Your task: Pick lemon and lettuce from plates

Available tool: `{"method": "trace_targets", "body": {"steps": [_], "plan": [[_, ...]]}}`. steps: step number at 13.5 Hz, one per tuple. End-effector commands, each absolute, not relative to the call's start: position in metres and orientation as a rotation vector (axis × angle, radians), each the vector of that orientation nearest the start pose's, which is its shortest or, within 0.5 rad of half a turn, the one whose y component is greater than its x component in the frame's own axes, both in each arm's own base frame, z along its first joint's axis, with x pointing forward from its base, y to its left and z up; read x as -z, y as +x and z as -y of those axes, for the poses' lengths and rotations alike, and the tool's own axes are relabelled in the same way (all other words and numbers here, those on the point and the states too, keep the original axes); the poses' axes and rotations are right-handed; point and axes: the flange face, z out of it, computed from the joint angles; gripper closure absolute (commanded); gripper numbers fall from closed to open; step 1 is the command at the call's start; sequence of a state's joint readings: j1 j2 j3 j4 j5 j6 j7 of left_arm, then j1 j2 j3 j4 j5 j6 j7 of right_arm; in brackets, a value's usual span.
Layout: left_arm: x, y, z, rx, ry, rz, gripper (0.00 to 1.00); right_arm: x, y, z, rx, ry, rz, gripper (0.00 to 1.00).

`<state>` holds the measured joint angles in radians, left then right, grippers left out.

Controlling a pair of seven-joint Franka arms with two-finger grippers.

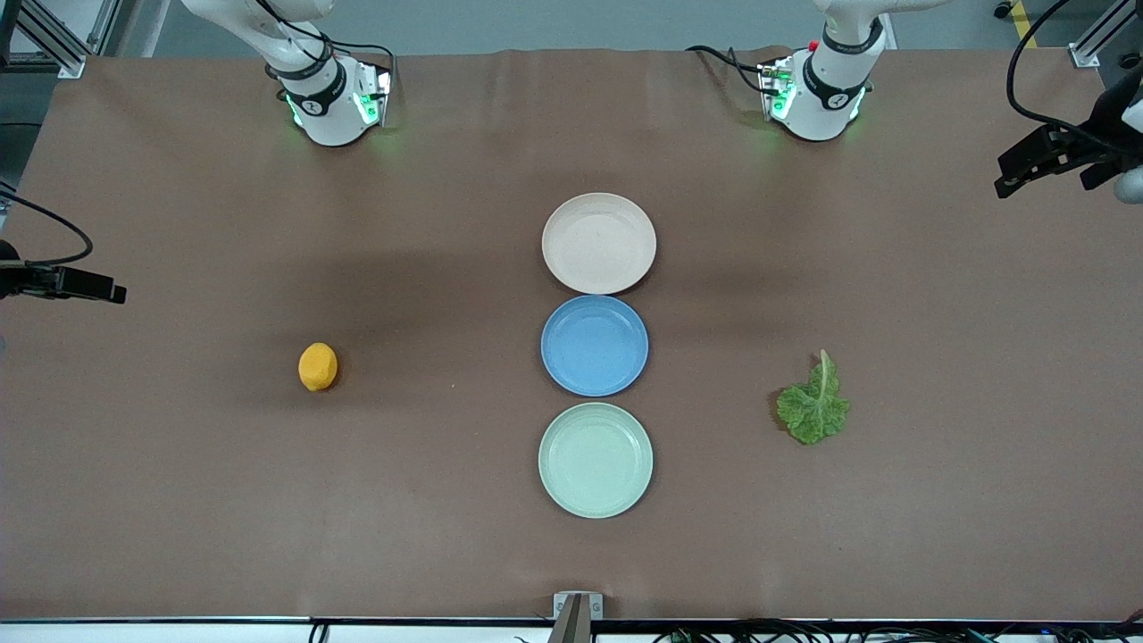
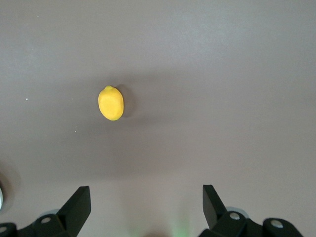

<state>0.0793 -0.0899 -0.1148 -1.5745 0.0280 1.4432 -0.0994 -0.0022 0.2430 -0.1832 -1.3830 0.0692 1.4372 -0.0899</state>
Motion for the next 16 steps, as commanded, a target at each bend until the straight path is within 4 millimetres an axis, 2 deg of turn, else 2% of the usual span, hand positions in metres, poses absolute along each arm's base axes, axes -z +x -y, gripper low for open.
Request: {"method": "trace_targets", "body": {"steps": [1, 2, 5, 7, 10, 16], "plan": [[-0.662, 0.497, 0.019, -0.046, -3.106, 0.100, 0.00, -0.575, 0.581, 0.085, -0.255, -3.082, -0.111, 0.00], [-0.663, 0.496, 0.019, -0.041, -3.107, 0.100, 0.00, -0.576, 0.579, 0.076, -0.247, -3.086, -0.086, 0.00], [-0.664, 0.504, 0.016, -0.011, -3.110, 0.085, 0.00, -0.575, 0.556, 0.076, -0.144, -3.092, -0.082, 0.00], [-0.659, 0.508, 0.015, -0.022, -3.106, 0.085, 0.00, -0.576, 0.550, 0.077, -0.137, -3.091, -0.084, 0.00], [-0.662, 0.520, 0.014, -0.008, -3.114, 0.087, 0.00, -0.588, 0.543, 0.075, -0.119, -3.105, -0.071, 0.00], [-0.662, 0.522, 0.022, -0.009, -3.124, 0.062, 0.00, -0.609, 0.528, 0.073, -0.095, -3.102, -0.066, 0.00]]}}
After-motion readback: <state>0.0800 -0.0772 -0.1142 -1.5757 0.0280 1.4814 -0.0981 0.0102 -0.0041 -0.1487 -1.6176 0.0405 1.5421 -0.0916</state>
